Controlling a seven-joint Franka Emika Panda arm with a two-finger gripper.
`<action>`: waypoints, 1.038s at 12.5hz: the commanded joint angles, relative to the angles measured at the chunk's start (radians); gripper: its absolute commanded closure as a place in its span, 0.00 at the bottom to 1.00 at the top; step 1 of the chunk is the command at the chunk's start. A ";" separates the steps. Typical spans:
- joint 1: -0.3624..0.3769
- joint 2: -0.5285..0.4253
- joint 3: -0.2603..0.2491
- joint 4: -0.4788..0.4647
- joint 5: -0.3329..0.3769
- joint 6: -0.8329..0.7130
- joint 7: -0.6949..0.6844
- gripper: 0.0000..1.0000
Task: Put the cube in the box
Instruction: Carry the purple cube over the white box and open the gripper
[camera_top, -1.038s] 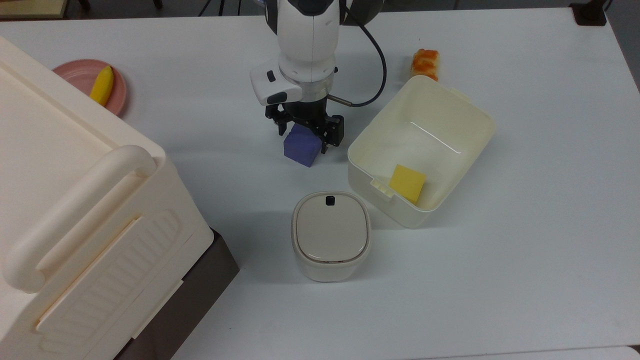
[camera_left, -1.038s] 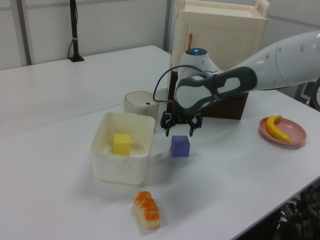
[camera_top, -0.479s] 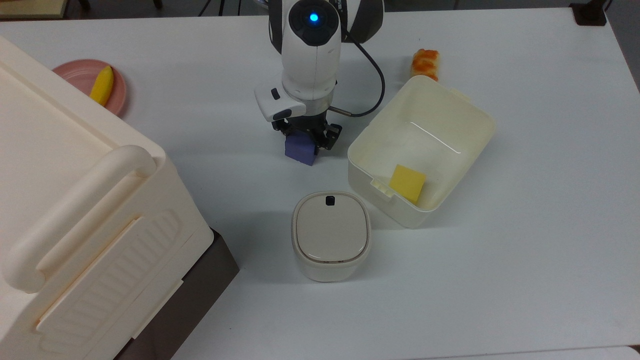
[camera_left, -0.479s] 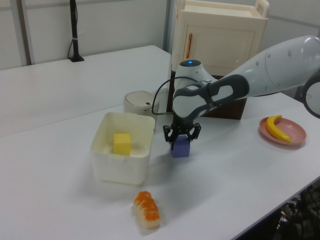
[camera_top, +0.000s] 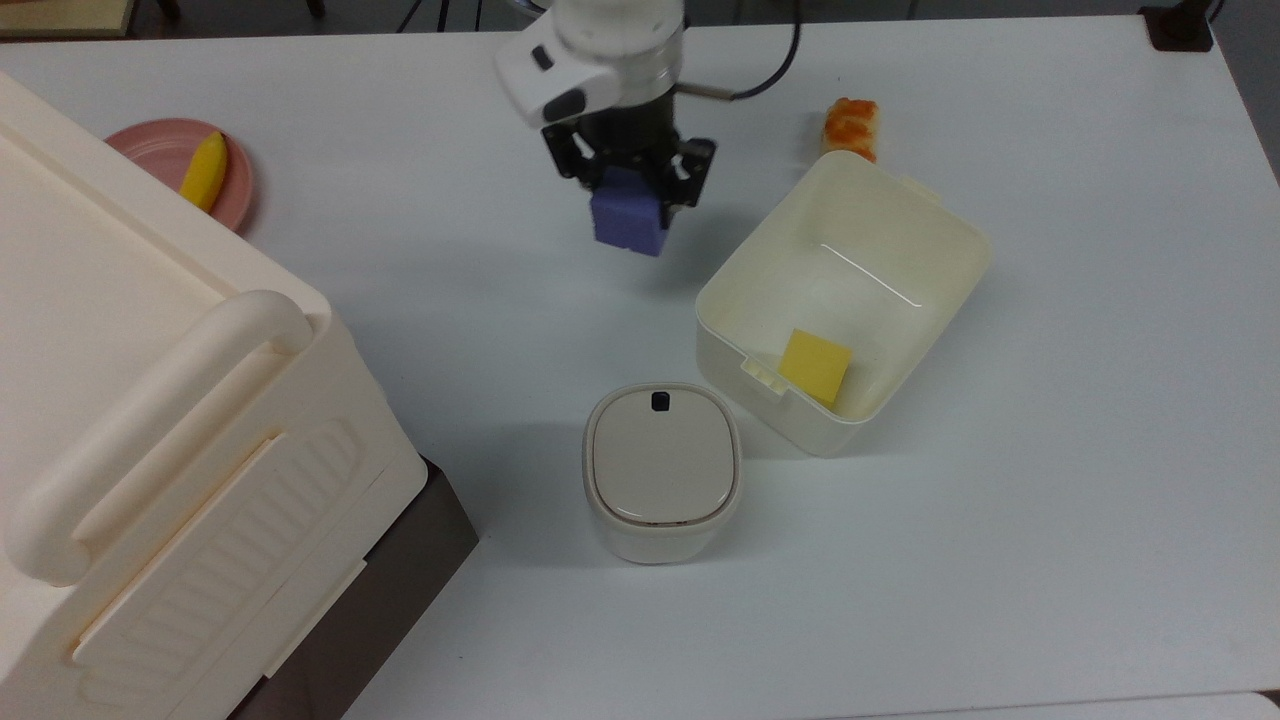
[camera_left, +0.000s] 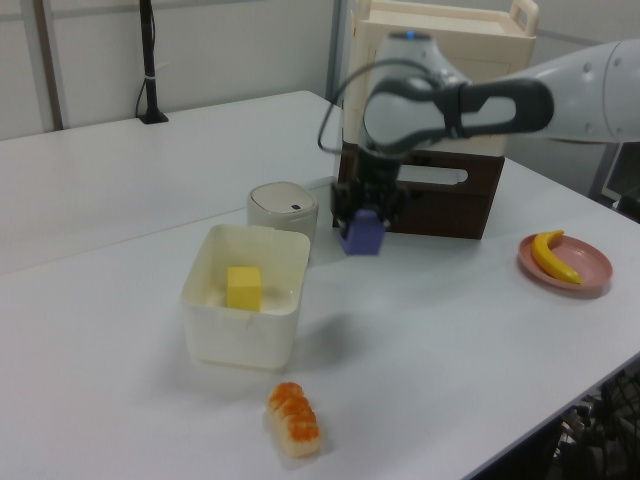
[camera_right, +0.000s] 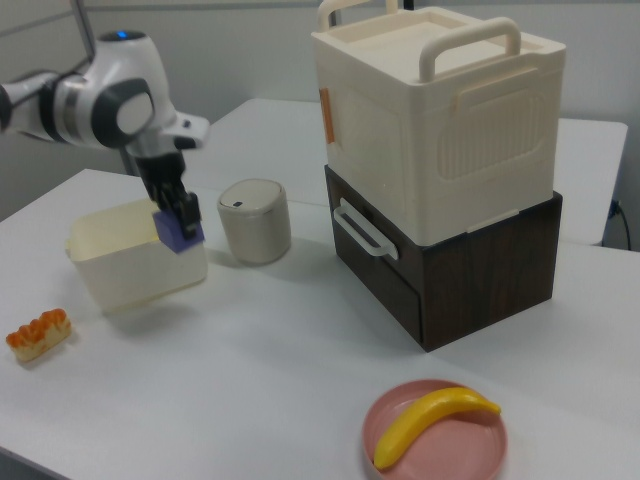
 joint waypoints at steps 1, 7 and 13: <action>-0.022 0.012 0.132 0.102 0.040 -0.023 0.105 1.00; 0.111 0.138 0.152 0.148 -0.076 0.120 0.420 0.71; 0.106 0.117 0.142 0.148 -0.119 0.055 0.411 0.00</action>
